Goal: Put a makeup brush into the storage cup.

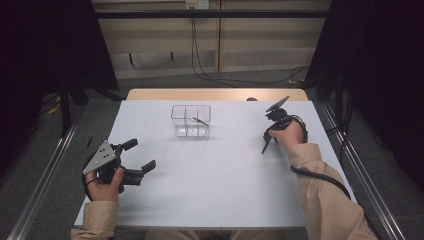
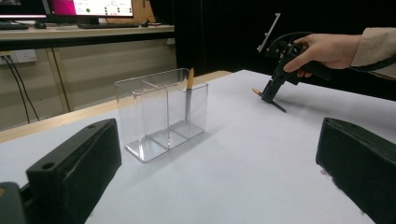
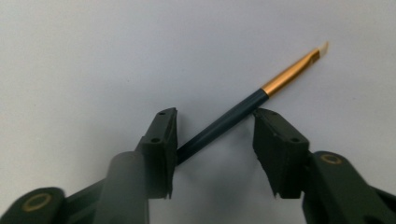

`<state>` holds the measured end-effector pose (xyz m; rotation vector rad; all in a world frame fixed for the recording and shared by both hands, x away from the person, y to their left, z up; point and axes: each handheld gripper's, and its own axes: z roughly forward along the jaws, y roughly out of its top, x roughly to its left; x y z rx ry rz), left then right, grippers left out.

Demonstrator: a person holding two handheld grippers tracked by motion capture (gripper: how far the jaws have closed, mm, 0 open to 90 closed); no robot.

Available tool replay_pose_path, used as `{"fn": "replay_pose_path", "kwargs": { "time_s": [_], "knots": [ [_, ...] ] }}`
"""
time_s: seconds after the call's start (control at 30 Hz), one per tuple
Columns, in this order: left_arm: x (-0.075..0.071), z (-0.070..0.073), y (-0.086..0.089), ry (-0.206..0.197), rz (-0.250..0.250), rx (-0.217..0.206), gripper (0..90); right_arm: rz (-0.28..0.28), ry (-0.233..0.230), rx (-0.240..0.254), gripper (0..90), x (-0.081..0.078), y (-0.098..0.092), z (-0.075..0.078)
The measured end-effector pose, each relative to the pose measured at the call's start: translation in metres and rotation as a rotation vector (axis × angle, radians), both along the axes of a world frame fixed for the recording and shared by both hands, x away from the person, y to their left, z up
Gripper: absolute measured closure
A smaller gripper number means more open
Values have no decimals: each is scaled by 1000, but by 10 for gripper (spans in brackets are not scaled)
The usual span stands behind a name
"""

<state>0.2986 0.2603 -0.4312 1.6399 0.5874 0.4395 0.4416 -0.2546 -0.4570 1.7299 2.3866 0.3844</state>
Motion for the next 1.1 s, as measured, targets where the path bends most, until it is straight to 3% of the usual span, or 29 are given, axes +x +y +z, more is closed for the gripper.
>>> {"fn": "replay_pose_path", "kwargs": {
  "time_s": [0.4, 0.9, 1.1],
  "knots": [
    [0, 0, 1, -2, 0, 5, 0, 2, 57, 5, 842, -1, -1, 3],
    [0, -1, 0, -3, -3, 15, 0, 12, 90, 15, 829, -2, -3, 4],
    [1, -2, -1, 4, -6, 18, 0, 31, 93, -23, 825, -1, 2, 4]
  ]
}}
